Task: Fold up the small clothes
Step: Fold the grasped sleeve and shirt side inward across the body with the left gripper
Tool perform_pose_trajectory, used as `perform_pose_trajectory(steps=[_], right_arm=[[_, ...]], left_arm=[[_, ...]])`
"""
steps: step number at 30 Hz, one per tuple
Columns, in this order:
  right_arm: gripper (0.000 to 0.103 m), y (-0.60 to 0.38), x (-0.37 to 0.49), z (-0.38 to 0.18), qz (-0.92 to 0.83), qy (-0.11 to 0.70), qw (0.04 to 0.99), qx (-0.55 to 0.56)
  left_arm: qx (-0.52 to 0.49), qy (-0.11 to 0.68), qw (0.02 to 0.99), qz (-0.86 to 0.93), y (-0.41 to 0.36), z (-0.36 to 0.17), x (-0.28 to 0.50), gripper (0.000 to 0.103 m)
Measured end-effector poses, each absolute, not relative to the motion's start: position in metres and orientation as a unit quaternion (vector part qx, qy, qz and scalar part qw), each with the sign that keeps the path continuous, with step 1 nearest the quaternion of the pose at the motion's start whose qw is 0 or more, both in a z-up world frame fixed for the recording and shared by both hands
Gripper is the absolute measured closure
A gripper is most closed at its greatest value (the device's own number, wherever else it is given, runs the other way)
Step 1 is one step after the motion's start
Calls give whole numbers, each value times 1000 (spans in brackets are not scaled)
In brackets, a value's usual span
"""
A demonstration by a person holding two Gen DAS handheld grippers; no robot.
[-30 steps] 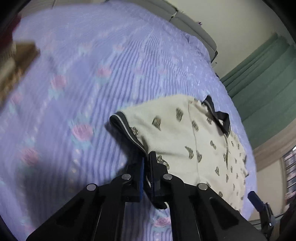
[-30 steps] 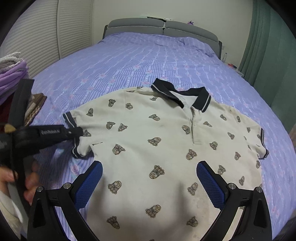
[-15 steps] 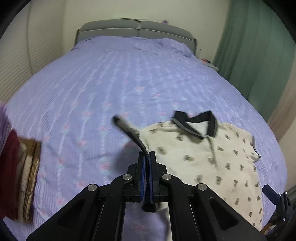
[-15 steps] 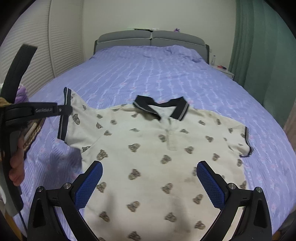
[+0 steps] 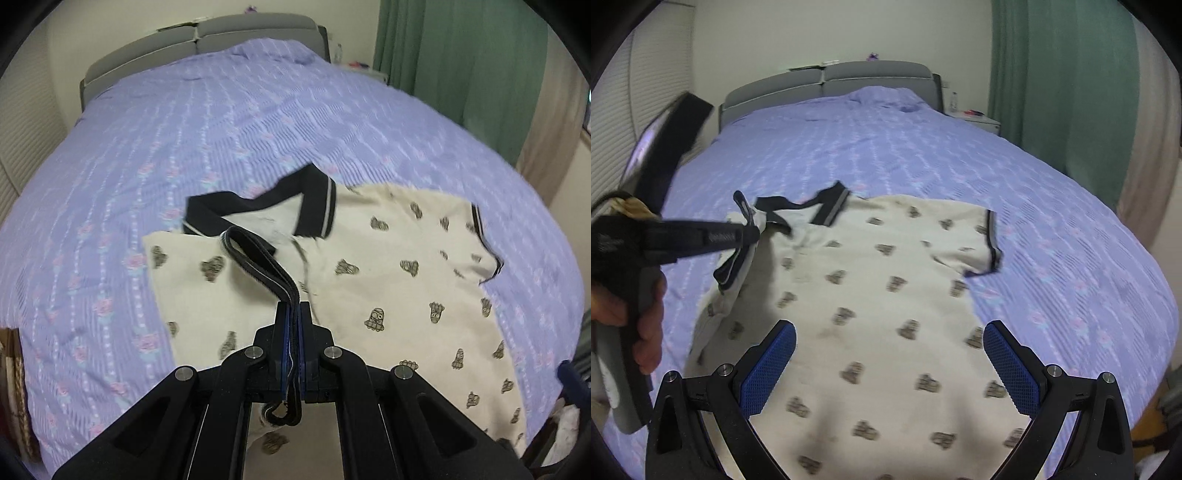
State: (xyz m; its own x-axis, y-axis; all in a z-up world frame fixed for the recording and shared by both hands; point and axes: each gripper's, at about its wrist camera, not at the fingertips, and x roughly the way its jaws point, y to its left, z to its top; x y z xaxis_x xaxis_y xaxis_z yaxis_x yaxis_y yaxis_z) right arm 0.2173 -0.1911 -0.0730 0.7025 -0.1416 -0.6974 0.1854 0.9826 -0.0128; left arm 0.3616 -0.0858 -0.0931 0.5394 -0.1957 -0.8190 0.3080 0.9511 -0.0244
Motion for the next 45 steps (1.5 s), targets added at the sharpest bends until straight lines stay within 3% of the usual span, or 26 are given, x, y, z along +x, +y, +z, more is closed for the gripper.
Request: perform_pose_trajectory(steps=[4, 6, 8, 9, 15, 24, 36, 45], right_arm=[[1, -208, 212, -76, -102, 378, 920, 32], [1, -211, 212, -77, -104, 379, 919, 34], [1, -213, 211, -77, -105, 379, 919, 35], [1, -213, 211, -77, -104, 379, 919, 36], [1, -210, 212, -83, -96, 383, 918, 37], [1, -216, 214, -95, -91, 390, 915, 41], [1, -273, 234, -99, -124, 355, 924, 72], [26, -334, 274, -115, -104, 363, 903, 207]], left_arm=[[53, 461, 874, -143, -92, -100, 371, 94], [29, 466, 869, -162, -87, -94, 375, 83], [-8, 457, 871, -180, -75, -80, 372, 57], [-20, 438, 880, -184, -67, -71, 367, 54], [16, 393, 905, -160, -28, -50, 325, 54], [41, 412, 898, -150, -23, -85, 297, 54], [47, 398, 900, -171, -105, -89, 297, 54], [68, 405, 895, -172, -168, -83, 337, 50]])
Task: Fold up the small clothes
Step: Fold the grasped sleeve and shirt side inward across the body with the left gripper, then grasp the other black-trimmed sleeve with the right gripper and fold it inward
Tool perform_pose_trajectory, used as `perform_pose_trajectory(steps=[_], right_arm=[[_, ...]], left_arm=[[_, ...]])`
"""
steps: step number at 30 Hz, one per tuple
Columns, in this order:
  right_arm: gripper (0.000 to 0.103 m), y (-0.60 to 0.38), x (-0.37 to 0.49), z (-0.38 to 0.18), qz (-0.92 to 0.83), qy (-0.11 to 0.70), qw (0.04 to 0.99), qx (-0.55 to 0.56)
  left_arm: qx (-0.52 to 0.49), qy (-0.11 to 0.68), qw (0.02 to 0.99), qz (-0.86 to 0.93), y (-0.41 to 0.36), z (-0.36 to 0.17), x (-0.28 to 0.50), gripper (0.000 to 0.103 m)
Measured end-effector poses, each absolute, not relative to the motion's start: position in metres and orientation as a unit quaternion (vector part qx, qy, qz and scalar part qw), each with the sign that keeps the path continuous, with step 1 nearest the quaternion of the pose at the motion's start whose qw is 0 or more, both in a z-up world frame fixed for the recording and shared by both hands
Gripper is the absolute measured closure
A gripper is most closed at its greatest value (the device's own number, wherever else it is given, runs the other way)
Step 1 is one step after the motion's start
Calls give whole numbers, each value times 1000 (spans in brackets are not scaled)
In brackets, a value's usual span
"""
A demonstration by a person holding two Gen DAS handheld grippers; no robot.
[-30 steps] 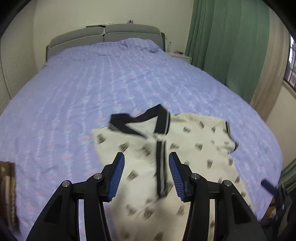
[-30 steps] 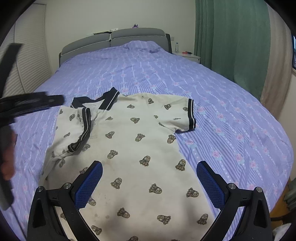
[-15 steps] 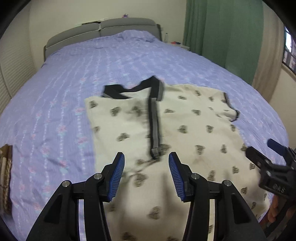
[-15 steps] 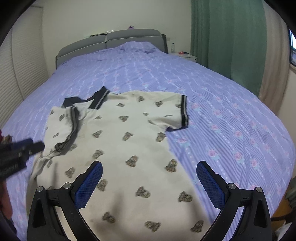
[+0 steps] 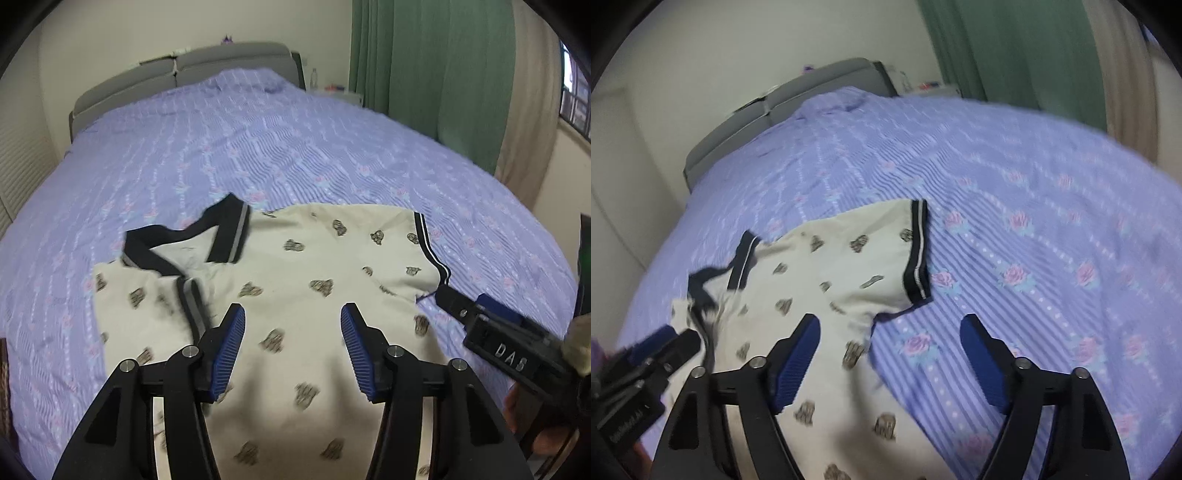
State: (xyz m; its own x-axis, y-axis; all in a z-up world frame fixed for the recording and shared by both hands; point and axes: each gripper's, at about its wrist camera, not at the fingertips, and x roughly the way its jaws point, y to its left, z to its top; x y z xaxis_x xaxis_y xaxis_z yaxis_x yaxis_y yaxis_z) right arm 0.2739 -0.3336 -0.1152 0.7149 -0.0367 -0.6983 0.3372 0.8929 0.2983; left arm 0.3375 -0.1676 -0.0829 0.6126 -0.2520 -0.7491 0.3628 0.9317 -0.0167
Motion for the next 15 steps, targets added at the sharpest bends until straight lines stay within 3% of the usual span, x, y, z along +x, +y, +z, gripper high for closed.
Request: perform_pose_trajectory(steps=[15], right_arm=[[51, -354, 314, -169, -58, 377, 865, 327]], left_arm=[[40, 442, 878, -181, -180, -101, 350, 46]])
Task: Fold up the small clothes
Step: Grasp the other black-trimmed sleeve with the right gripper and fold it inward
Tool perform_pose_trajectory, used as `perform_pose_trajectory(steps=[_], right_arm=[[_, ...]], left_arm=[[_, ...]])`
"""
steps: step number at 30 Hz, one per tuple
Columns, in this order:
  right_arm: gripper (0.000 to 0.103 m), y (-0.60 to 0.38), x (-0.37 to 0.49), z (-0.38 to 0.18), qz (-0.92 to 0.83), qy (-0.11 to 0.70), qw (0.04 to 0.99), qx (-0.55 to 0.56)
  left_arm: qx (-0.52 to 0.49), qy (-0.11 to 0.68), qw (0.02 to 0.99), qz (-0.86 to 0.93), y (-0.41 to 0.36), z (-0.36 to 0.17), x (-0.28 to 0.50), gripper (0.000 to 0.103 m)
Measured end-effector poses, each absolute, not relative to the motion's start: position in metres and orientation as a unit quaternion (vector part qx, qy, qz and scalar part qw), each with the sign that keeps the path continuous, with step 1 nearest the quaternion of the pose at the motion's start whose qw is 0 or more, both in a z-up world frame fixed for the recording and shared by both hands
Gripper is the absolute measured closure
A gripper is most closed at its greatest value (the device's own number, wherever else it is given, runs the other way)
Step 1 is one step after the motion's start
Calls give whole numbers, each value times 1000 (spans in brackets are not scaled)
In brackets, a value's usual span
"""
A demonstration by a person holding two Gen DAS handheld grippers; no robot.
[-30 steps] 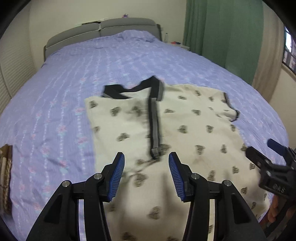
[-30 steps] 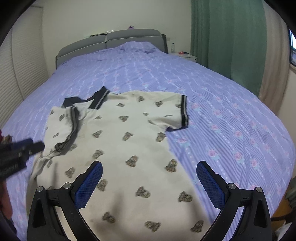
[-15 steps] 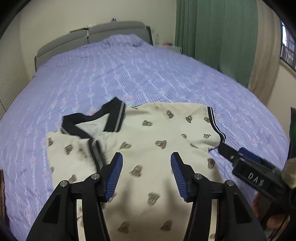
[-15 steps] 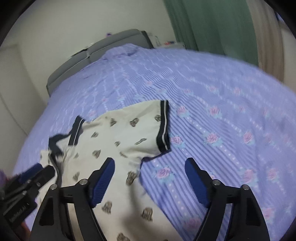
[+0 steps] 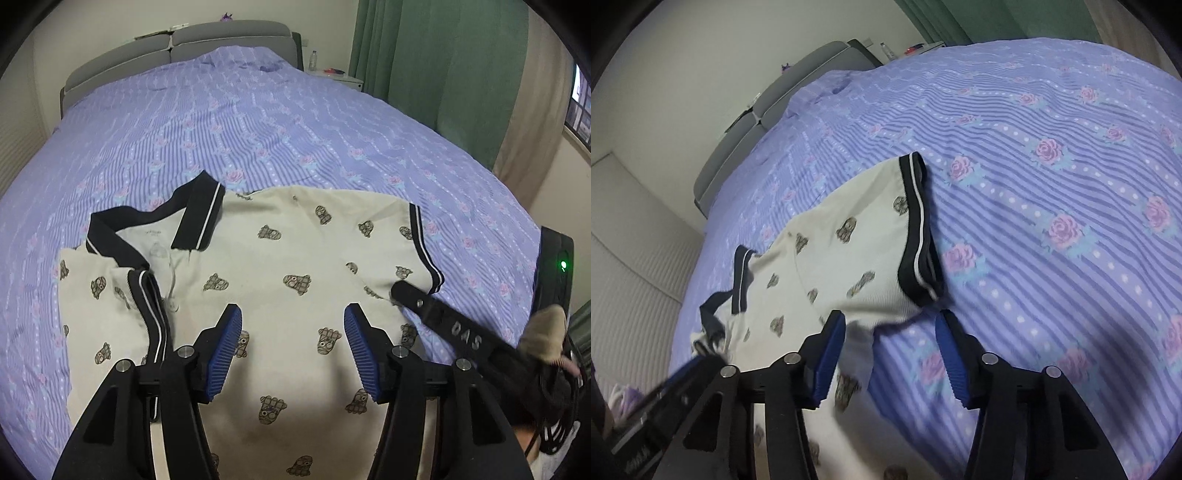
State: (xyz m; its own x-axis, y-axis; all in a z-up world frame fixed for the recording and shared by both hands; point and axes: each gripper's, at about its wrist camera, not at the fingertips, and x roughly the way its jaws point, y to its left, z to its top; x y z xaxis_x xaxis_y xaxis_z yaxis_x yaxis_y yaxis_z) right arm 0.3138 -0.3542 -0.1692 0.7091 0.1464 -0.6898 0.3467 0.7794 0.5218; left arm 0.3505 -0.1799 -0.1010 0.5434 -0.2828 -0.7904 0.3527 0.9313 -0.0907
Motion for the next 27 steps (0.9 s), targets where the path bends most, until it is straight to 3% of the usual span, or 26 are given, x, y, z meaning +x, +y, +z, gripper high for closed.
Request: perform_pose_trajectory(steps=[5, 10, 18, 21, 27], right_arm=[[55, -354, 321, -173, -61, 373, 863, 335], [73, -360, 332, -174, -72, 379, 866, 319], [83, -364, 322, -159, -79, 373, 871, 310], [84, -352, 317, -136, -78, 355, 891, 271], [84, -287, 332, -87, -40, 354, 931, 85]], left_arm=[[36, 446, 876, -181, -177, -102, 350, 46], [37, 448, 875, -182, -176, -102, 348, 46], [29, 451, 876, -170, -160, -101, 344, 46], [17, 450, 879, -156, -145, -98, 342, 46], [-19, 454, 884, -112, -94, -94, 342, 46]])
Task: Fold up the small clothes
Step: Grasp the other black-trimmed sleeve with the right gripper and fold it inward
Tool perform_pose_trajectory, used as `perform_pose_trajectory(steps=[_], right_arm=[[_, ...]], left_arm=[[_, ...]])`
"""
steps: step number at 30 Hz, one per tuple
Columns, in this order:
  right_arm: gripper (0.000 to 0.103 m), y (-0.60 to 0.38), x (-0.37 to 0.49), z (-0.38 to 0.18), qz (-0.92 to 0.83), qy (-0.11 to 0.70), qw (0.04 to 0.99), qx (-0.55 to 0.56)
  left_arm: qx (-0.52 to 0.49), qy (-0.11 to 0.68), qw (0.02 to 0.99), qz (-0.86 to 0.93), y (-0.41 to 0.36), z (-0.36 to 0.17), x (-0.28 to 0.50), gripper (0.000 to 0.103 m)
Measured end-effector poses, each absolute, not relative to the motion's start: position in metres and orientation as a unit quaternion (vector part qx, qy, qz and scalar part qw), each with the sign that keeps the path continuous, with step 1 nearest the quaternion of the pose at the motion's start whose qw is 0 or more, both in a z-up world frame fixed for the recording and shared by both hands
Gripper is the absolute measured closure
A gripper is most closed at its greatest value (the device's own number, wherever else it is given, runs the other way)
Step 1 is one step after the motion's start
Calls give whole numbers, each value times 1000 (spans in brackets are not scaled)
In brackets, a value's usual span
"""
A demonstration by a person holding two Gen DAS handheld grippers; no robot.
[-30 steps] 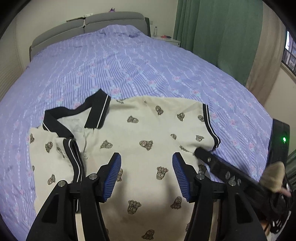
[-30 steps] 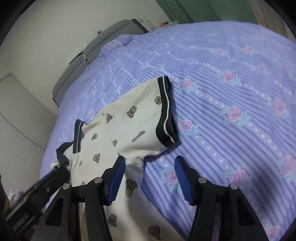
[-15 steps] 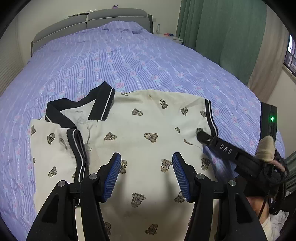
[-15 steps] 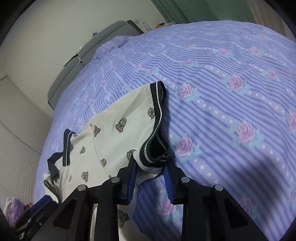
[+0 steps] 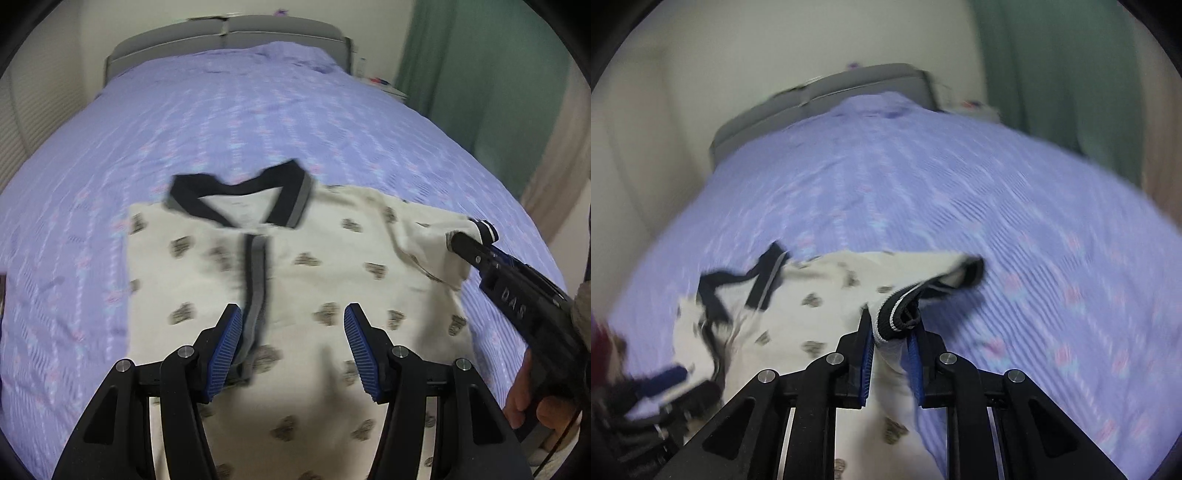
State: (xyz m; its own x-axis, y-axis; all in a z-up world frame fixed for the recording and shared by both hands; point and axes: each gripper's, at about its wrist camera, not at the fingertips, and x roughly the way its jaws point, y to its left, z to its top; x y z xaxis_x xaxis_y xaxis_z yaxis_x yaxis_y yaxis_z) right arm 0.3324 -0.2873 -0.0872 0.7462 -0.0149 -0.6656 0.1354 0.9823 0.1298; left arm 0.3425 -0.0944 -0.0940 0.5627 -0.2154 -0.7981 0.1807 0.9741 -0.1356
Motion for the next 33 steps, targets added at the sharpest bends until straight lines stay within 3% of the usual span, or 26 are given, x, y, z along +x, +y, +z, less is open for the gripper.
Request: perform_pose_trajectory(steps=[5, 12, 14, 16, 24, 33], right_arm=[[84, -216, 338, -85, 33, 378, 925, -30], [84, -148, 329, -128, 88, 425, 893, -120], [78, -145, 324, -134, 90, 435, 888, -119], [68, -147, 315, -128, 94, 432, 891, -100], [67, -213, 274, -81, 21, 370, 928, 35], [67, -258, 317, -107, -8, 407, 898, 166]], left_arm=[[-45, 460, 883, -78, -48, -99, 337, 46], [-44, 465, 882, -64, -18, -106, 331, 46], [-41, 461, 884, -68, -16, -106, 330, 46], [-39, 455, 887, -71, -14, -104, 328, 45], [-25, 413, 903, -120, -21, -95, 318, 42], [-12, 403, 886, -228, -61, -107, 320, 42]])
